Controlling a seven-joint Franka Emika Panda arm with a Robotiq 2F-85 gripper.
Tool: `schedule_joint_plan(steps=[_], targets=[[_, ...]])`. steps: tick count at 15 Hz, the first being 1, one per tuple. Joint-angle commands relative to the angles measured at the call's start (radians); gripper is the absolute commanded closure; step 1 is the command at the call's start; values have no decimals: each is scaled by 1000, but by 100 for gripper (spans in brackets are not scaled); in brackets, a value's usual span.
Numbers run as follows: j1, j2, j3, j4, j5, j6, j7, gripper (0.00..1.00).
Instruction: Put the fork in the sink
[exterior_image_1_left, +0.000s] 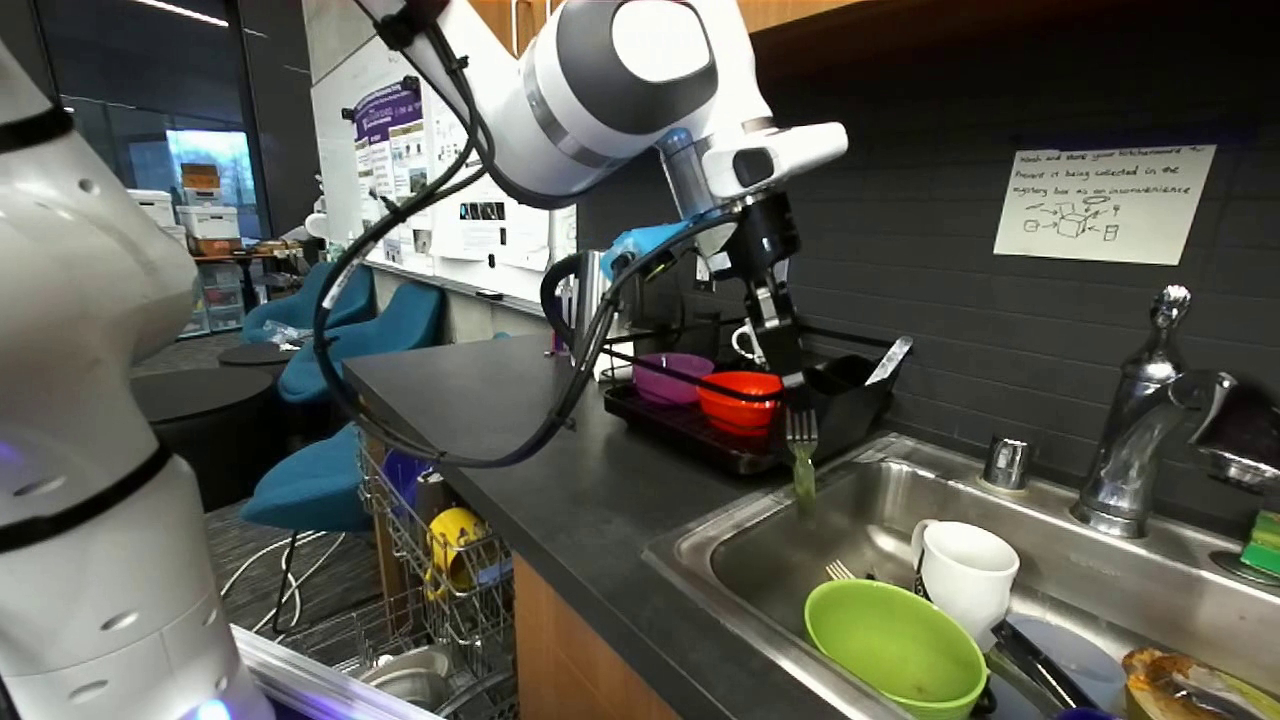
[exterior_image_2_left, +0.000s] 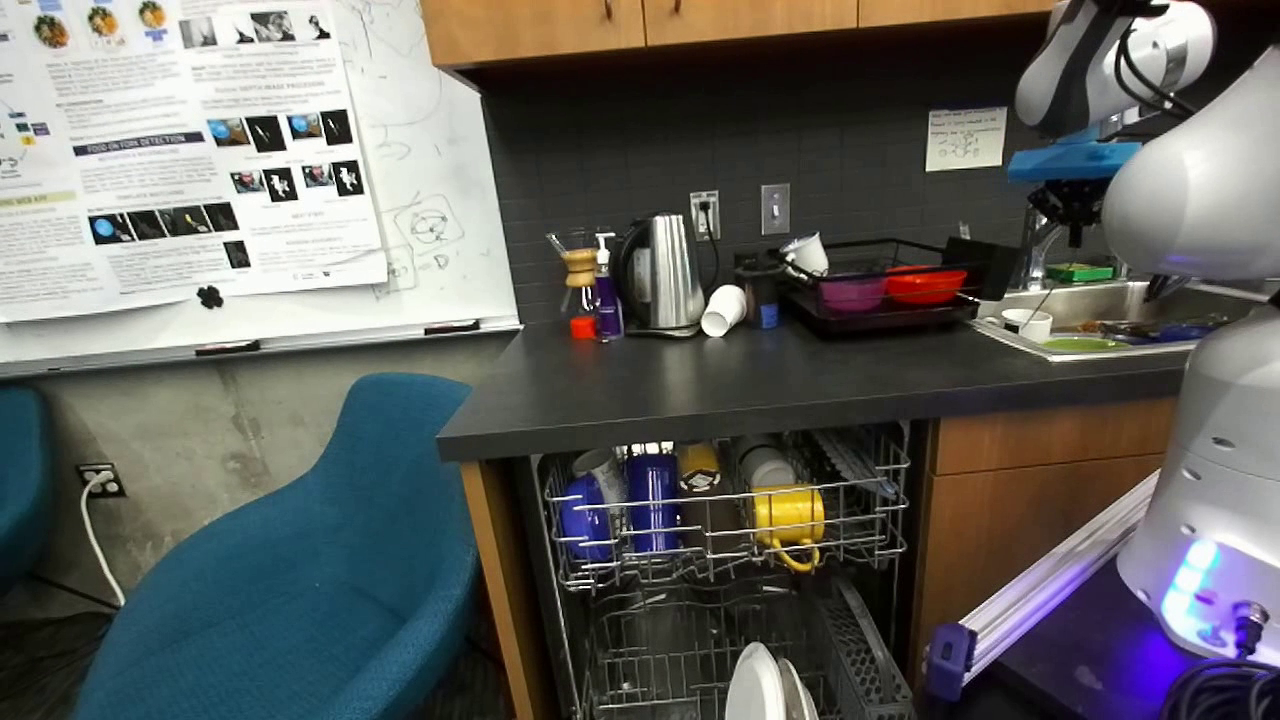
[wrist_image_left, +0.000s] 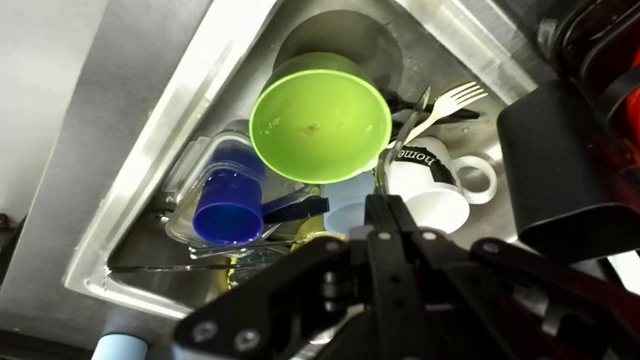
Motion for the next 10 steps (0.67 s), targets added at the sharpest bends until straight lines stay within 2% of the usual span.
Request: schedule_joint_plan(steps=[1, 10], targets=[[-22, 48, -27, 50, -65, 5, 28, 100], [-8, 113, -64, 89, -143, 2, 76, 100]])
